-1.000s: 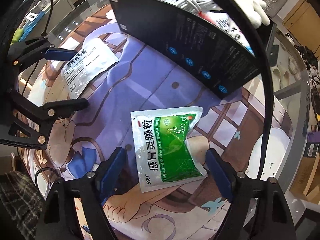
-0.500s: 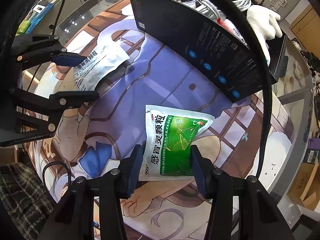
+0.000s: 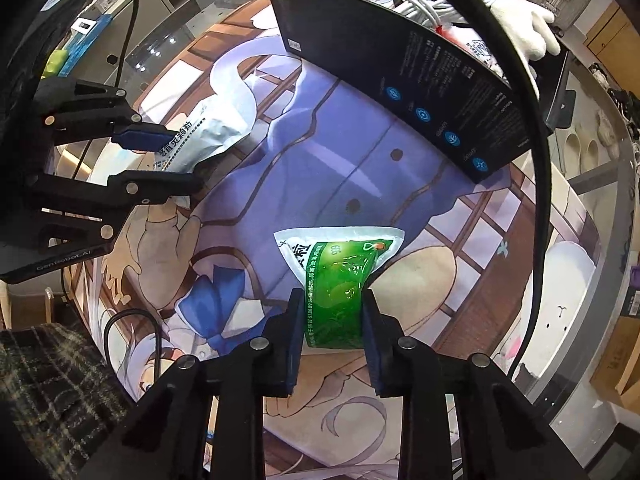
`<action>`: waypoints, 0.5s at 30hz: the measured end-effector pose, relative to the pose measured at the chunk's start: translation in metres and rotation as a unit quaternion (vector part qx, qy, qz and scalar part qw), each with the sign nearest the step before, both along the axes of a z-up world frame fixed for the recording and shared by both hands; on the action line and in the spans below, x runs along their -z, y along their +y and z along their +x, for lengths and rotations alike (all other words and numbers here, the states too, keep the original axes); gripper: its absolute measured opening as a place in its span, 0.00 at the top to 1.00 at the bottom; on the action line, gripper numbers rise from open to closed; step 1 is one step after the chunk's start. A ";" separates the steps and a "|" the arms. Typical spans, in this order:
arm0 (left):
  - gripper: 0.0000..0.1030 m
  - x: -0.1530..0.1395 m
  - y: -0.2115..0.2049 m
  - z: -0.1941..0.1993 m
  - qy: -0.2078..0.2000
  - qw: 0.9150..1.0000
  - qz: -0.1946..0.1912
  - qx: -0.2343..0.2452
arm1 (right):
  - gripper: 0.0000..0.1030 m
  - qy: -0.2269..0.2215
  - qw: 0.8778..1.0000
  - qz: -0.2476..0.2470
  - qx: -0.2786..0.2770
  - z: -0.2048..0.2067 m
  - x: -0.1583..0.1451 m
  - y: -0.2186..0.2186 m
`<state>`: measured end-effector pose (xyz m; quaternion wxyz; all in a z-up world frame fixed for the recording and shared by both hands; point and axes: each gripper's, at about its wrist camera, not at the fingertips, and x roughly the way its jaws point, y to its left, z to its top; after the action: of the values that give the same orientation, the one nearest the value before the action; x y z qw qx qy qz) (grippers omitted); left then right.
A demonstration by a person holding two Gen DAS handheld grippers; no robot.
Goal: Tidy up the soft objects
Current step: 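Carry the white sachet over the box with the left tool while the right tool carries the green sachet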
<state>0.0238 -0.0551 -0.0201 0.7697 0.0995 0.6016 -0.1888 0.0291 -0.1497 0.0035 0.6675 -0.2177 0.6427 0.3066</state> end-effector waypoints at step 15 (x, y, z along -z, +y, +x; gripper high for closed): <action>0.77 -0.032 0.004 0.007 -0.027 1.000 -0.004 0.002 | 0.75 0.001 1.000 0.024 0.018 0.012 -0.038 -0.025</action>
<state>0.0307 -0.0510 0.0117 0.7856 0.1033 0.5797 -0.1901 0.0411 -0.1745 0.0418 0.6772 -0.1892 0.6398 0.3102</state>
